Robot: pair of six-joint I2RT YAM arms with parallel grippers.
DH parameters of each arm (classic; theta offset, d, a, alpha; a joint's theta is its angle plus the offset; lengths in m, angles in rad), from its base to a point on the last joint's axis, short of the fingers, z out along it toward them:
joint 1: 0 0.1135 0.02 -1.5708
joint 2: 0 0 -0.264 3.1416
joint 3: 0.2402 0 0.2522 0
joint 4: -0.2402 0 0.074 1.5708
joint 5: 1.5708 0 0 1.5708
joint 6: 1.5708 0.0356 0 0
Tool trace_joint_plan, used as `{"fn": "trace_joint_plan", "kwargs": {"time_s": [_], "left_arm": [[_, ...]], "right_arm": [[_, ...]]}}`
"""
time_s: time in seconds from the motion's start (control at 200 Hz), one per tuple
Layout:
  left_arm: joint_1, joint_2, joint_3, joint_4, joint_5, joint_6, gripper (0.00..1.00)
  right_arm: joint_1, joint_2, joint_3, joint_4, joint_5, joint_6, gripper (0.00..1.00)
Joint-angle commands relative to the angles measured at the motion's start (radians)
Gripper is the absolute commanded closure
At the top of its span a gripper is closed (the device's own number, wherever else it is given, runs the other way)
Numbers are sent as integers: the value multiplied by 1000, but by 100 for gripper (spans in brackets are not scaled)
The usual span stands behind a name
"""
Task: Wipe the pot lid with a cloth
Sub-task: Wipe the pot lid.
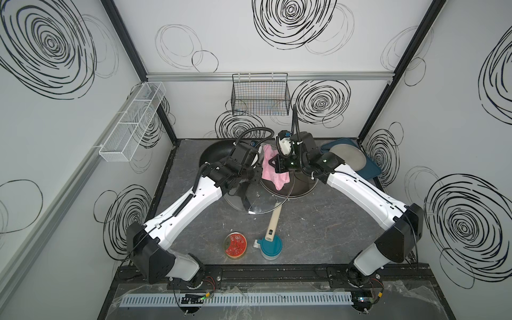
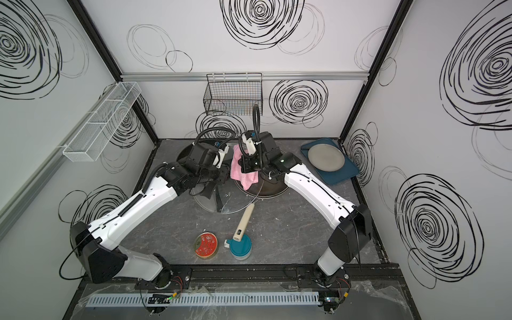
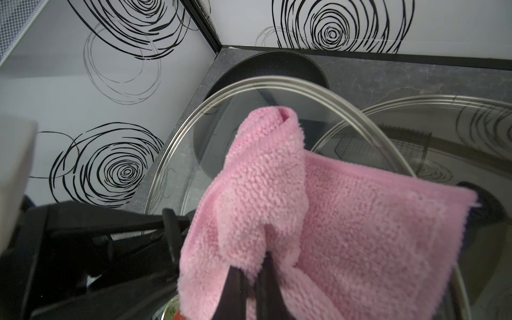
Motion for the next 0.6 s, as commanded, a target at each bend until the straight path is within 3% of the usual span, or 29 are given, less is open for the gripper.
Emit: {"fn": "trace_joint_plan", "kwargs": {"time_s": [0.0,0.335,0.595], "left_arm": [[-20,-32,76,145,18,19,100],[-49,-37,79,134,26,25,100],[-52,-38,77,142,22,23,100]], "right_arm": [[-22,48,61,13,-21,-22,100],[-35,212,248,-6,-97,-57,100],[-2,260,272,18,-163,-48,100]]}}
